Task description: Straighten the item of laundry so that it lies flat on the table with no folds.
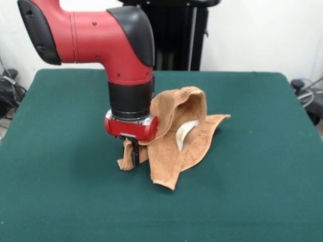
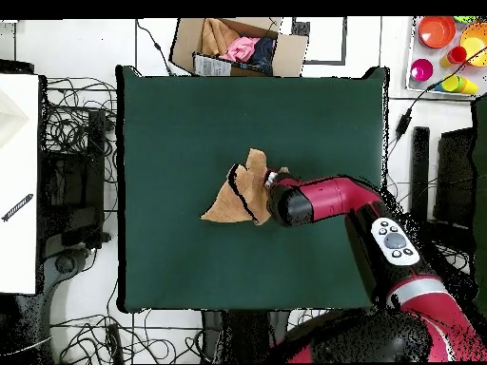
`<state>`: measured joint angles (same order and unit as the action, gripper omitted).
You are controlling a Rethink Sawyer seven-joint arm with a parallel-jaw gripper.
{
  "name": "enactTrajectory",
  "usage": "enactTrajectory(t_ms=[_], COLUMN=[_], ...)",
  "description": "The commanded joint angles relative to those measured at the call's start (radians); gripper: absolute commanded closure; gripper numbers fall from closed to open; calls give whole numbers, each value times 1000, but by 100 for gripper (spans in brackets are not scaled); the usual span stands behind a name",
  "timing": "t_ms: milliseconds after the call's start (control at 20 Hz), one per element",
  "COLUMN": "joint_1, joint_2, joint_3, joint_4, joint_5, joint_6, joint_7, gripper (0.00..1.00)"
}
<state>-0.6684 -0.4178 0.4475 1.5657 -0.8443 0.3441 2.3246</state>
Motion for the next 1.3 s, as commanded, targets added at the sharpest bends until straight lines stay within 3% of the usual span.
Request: enactTrajectory(t_ms=[50, 400, 850, 1300], joint_1=[-6, -32, -28, -43], joint_2=[66, -6, -255, -356], joint_3=[106, 133, 62, 39], joint_4=[-77, -68, 71, 148], joint_5=[-61, 12, 130, 136], joint_6=[125, 224, 393, 449], joint_7=[-364, -436, -455, -468], gripper=[100, 100, 100, 100])
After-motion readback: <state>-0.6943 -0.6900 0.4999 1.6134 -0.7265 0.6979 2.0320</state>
